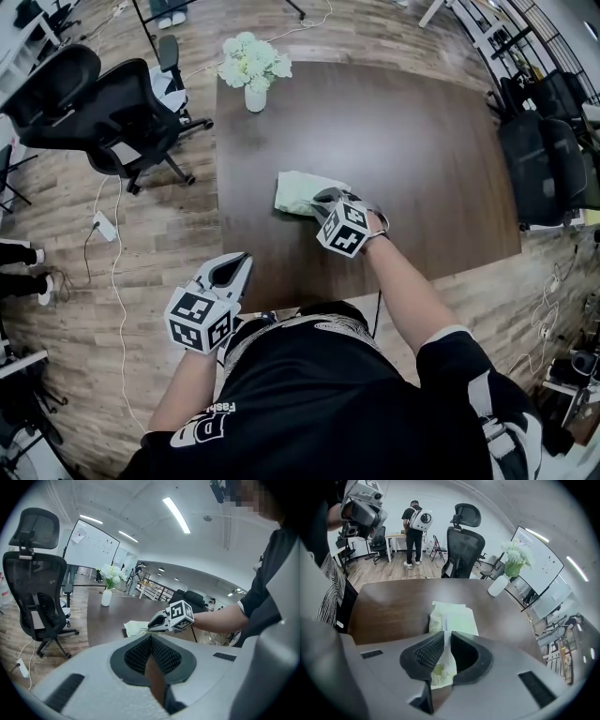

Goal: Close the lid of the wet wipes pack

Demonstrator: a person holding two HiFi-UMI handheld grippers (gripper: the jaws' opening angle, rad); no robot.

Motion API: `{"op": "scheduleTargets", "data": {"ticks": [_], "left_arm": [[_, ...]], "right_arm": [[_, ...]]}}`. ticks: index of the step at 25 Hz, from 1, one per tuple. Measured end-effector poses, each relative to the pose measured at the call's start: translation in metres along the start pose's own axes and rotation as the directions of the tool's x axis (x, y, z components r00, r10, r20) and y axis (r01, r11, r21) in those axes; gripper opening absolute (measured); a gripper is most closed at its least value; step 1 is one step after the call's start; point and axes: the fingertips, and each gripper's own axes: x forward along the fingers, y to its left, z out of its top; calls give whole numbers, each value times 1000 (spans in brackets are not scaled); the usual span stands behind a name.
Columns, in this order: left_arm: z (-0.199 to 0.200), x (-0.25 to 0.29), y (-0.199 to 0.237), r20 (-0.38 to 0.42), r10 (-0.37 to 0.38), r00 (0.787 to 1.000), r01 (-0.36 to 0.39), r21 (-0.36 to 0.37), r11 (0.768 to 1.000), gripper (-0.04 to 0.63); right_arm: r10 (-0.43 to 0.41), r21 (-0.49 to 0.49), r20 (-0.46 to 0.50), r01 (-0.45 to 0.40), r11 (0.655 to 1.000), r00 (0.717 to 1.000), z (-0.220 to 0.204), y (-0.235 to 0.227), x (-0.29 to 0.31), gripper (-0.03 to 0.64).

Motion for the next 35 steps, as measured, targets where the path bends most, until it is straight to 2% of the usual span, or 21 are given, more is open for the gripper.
{"op": "scheduleTargets", "data": {"ticks": [25,30,35], "left_arm": [[-3,2,8,-3,-4,1000,4,-15,1000,20],[-2,-2,3,4,-15,1000,15,0,1000,20],[2,-7,-2,10,-37,999,37,27,999,18]], "right_arm": [[44,103,-8,-43,994,999,-4,5,15,58],[15,92,-14,-13,996,1000,-4,5,12,57],[-62,156,48,54,986,997,6,3,-9,43]]}}
